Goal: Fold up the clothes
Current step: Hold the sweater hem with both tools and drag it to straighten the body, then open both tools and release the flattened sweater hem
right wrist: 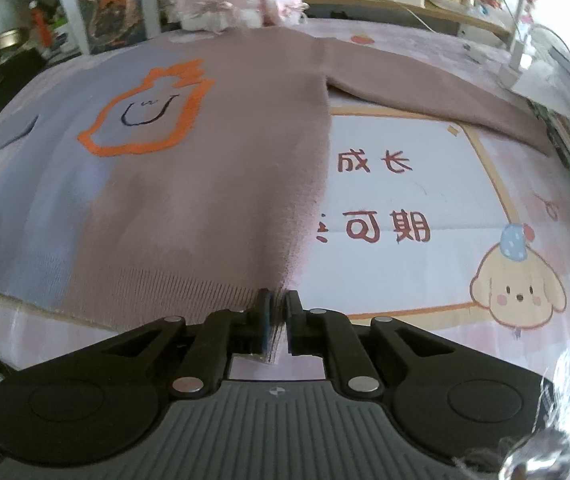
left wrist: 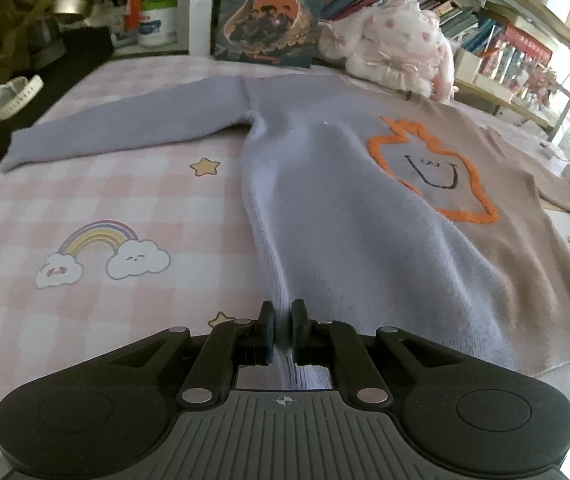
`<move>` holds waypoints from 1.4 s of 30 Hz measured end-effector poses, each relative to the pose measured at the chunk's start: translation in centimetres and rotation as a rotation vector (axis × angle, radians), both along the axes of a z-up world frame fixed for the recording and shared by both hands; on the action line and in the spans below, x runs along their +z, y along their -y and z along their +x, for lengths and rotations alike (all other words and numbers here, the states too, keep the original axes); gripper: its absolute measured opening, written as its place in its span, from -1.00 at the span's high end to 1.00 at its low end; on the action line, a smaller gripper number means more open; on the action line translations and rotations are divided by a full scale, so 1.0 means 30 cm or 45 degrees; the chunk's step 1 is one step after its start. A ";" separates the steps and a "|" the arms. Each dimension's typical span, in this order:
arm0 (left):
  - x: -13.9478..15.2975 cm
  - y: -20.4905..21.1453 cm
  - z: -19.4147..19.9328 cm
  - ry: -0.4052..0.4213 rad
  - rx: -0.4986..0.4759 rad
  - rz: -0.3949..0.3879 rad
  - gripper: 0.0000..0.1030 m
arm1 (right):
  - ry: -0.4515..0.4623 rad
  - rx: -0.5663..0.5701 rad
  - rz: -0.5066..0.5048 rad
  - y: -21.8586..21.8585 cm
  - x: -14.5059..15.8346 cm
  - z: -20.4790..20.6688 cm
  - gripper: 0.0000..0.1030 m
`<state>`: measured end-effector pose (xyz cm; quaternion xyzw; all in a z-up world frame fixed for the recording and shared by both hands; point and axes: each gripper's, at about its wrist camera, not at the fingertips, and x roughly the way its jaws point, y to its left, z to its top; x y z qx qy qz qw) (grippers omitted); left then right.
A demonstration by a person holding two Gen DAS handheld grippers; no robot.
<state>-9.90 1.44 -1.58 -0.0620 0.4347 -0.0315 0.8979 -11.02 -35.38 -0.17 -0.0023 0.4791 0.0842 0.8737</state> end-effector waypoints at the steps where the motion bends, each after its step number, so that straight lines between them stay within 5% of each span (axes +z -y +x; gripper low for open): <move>1: 0.004 0.007 -0.006 0.004 0.015 0.012 0.81 | 0.007 0.009 0.000 0.002 -0.001 -0.003 0.84; 6: 0.037 0.033 -0.072 0.064 0.112 0.025 0.54 | 0.043 0.007 0.009 0.035 -0.005 -0.007 0.51; 14: 0.081 0.060 -0.156 0.144 0.238 0.052 -0.32 | 0.144 -0.084 0.011 0.081 -0.003 -0.016 -0.09; 21: 0.093 0.043 -0.162 0.196 0.304 0.039 -0.56 | 0.222 -0.141 -0.017 0.078 0.009 -0.034 -0.53; 34: 0.049 -0.067 -0.102 0.228 0.052 0.098 -0.80 | 0.250 -0.264 -0.164 -0.127 -0.021 -0.108 -0.65; 42: 0.057 -0.267 -0.019 0.250 0.029 0.106 -0.81 | 0.303 -0.370 -0.176 -0.358 0.015 -0.164 -0.68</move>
